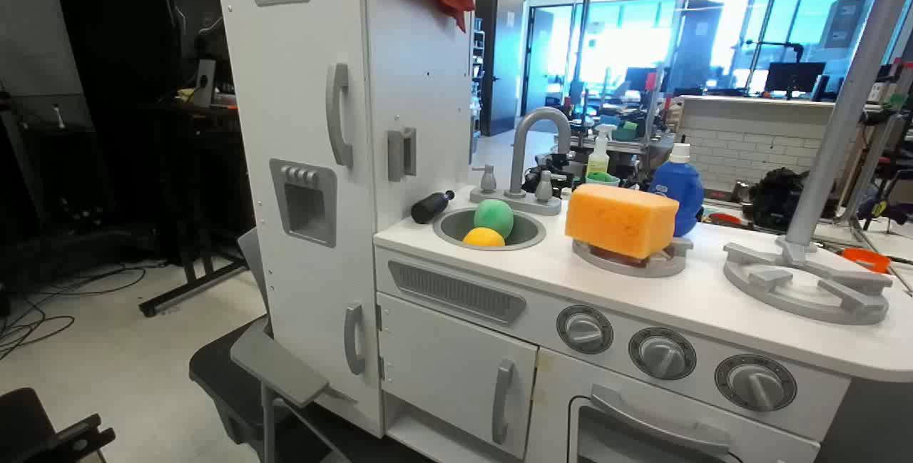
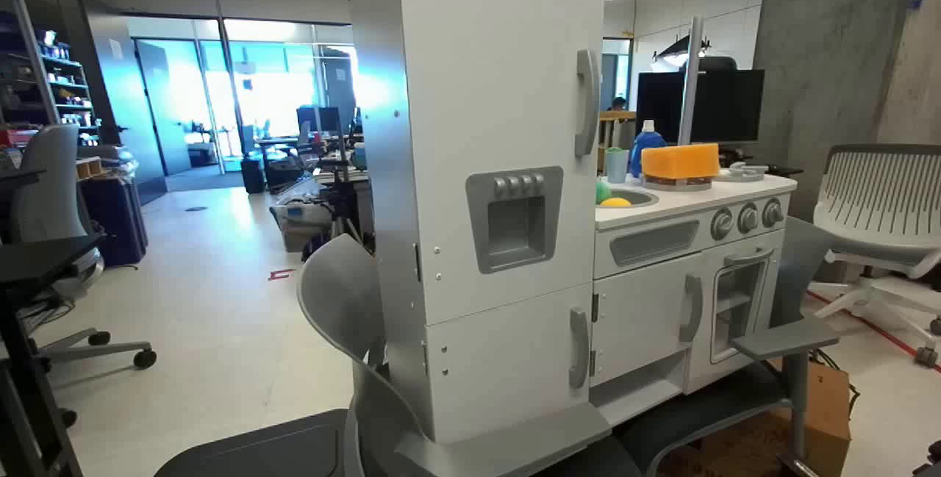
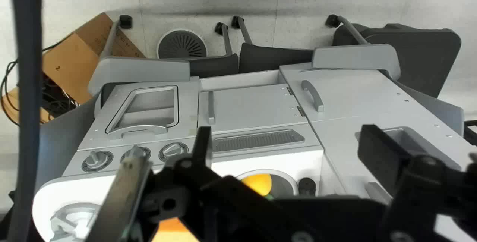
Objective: Open the door of the top cabinet then put the green plushie in the bottom compartment and the orange sponge in the top compartment of the open cabinet
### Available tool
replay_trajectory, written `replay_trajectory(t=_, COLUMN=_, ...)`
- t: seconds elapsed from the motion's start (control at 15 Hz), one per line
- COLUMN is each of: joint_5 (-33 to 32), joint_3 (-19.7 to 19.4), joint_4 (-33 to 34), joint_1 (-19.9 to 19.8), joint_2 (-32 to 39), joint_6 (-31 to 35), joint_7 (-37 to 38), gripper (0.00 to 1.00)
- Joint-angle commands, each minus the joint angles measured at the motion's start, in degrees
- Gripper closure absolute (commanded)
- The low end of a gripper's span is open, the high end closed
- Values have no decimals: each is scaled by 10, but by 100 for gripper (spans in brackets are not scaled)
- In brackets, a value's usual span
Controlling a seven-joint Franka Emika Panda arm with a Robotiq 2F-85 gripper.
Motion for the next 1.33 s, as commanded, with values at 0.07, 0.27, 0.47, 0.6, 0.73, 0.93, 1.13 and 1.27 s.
replay_trajectory(t=0.07, joint_5=4, joint_3=6, joint_4=3, joint_1=-7, joint_2=1, joint_6=-2, joint_7=-3, gripper=0)
replay_trajectory(t=0.27, joint_5=4, joint_3=6, joint_4=3, joint_1=-7, joint_2=0, joint_6=-2, joint_7=-3, gripper=0)
replay_trajectory(t=0.47, joint_5=25, joint_3=34, joint_4=-2, joint_1=18, joint_2=24, joint_6=25, joint_7=18, gripper=0)
replay_trajectory(t=0.6, joint_5=44, joint_3=70, joint_4=2, joint_1=44, joint_2=43, joint_6=39, joint_7=42, gripper=0)
replay_trajectory(t=0.73, joint_5=57, joint_3=111, joint_4=20, joint_1=69, joint_2=83, joint_6=68, joint_7=76, gripper=0)
replay_trajectory(t=0.93, joint_5=28, joint_3=173, joint_4=49, joint_1=77, joint_2=147, joint_6=121, joint_7=169, gripper=0)
replay_trajectory(t=1.13, joint_5=-48, joint_3=211, joint_4=68, joint_1=61, joint_2=189, joint_6=141, joint_7=273, gripper=0)
replay_trajectory(t=1.27, joint_5=-91, joint_3=216, joint_4=84, joint_1=55, joint_2=211, joint_6=132, joint_7=325, gripper=0)
